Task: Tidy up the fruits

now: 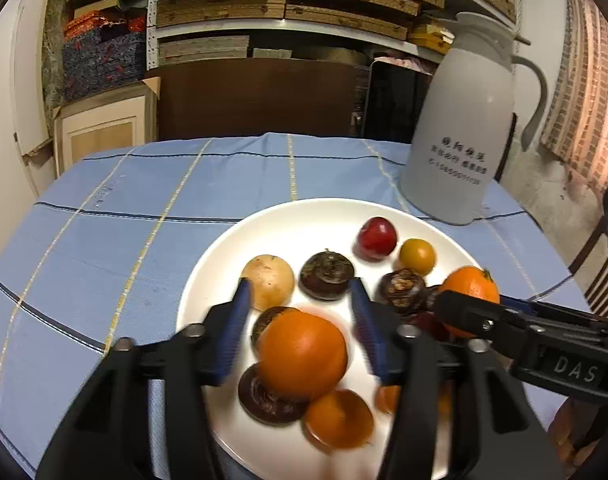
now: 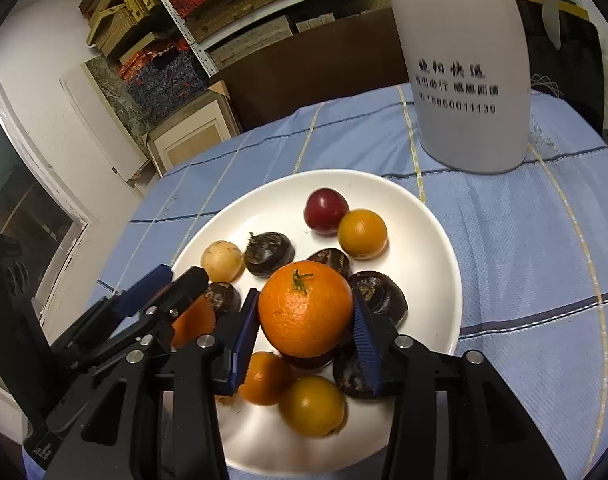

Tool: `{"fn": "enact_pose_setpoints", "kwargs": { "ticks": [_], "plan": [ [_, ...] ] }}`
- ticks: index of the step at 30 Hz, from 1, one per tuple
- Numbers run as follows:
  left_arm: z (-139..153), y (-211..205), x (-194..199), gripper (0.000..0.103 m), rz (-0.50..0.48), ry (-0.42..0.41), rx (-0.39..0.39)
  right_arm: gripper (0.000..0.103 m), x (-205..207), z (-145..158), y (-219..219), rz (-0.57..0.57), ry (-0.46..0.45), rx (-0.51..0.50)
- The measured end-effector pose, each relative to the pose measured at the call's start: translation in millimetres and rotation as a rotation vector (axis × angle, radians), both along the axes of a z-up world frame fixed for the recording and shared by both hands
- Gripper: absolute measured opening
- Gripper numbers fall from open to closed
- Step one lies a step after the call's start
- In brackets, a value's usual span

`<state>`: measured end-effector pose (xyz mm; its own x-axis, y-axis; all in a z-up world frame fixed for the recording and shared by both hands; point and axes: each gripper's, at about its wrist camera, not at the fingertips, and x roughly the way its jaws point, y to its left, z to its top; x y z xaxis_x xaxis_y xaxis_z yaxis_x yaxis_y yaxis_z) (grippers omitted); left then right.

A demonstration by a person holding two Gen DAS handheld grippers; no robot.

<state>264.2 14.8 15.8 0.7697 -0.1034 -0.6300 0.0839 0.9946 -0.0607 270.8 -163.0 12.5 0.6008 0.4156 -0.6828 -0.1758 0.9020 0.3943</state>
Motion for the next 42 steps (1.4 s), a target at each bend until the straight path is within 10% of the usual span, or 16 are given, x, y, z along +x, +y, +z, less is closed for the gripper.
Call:
{"fn": "enact_pose_setpoints", "kwargs": {
  "ticks": [3, 8, 13, 24, 42],
  "plan": [
    [3.5, 4.3, -6.5, 0.093, 0.022, -0.018, -0.017, 0.065, -5.4, 3.7, -8.1, -0.021, -0.006, 0.032],
    [16.5, 12.0, -35.3, 0.098, 0.013, -0.019, -0.071, 0.068, -38.2, 22.1, -15.5, -0.02, -0.075, 0.026],
    [17.7, 9.2, -78.8, 0.098, 0.017, -0.004, -0.067, 0.094, -82.1, 20.2, -15.8, -0.067, -0.135, -0.118],
    [20.1, -5.0, -164.0, 0.098, 0.007, -0.024, -0.026, 0.099, -172.2, 11.5, -22.8, -0.061, -0.222, -0.187],
    [24.6, -16.3, -188.9, 0.098, 0.107, -0.114, 0.144, 0.099, -182.6, 11.0, -37.1, -0.106, -0.221, -0.121]
  ]
}}
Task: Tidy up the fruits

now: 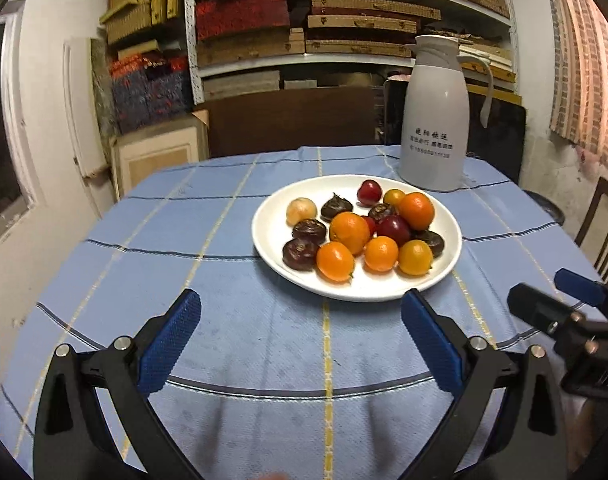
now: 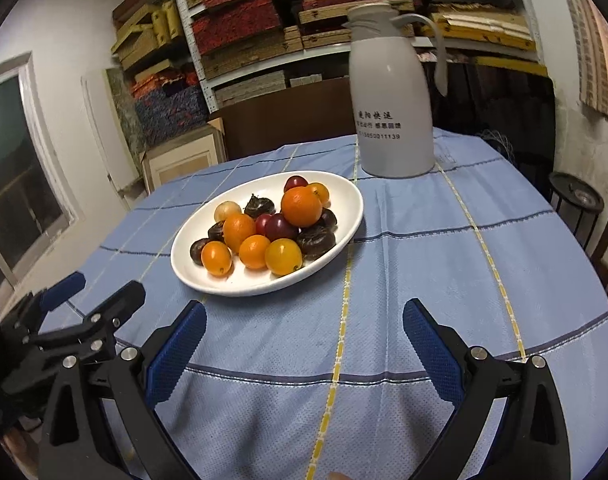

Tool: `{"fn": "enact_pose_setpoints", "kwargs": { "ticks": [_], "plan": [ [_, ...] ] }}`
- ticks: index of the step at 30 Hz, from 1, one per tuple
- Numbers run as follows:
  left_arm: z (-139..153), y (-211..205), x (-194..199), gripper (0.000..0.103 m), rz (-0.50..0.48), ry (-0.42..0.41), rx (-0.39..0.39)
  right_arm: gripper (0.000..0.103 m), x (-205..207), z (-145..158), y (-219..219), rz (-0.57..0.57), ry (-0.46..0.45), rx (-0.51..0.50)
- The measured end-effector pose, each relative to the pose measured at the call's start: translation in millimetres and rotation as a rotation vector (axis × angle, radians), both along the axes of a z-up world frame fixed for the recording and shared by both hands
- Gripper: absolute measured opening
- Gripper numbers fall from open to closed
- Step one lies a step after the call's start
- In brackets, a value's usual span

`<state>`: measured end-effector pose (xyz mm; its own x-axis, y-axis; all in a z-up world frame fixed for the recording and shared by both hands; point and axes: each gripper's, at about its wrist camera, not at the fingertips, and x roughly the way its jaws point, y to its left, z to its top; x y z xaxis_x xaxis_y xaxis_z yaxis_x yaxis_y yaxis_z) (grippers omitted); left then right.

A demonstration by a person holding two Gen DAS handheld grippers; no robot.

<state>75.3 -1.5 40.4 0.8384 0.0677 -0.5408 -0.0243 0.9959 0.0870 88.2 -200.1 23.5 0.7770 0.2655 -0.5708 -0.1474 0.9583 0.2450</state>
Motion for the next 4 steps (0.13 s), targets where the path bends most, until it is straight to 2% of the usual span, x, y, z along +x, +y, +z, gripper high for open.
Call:
{"fn": "enact_pose_setpoints", "kwargs": {
  "ticks": [4],
  "plan": [
    [-0.1, 0.7, 1.7, 0.098, -0.002, 0.007, -0.004, 0.099, 2.7, -2.4, -2.9, -0.003, 0.02, 0.019]
  ]
}}
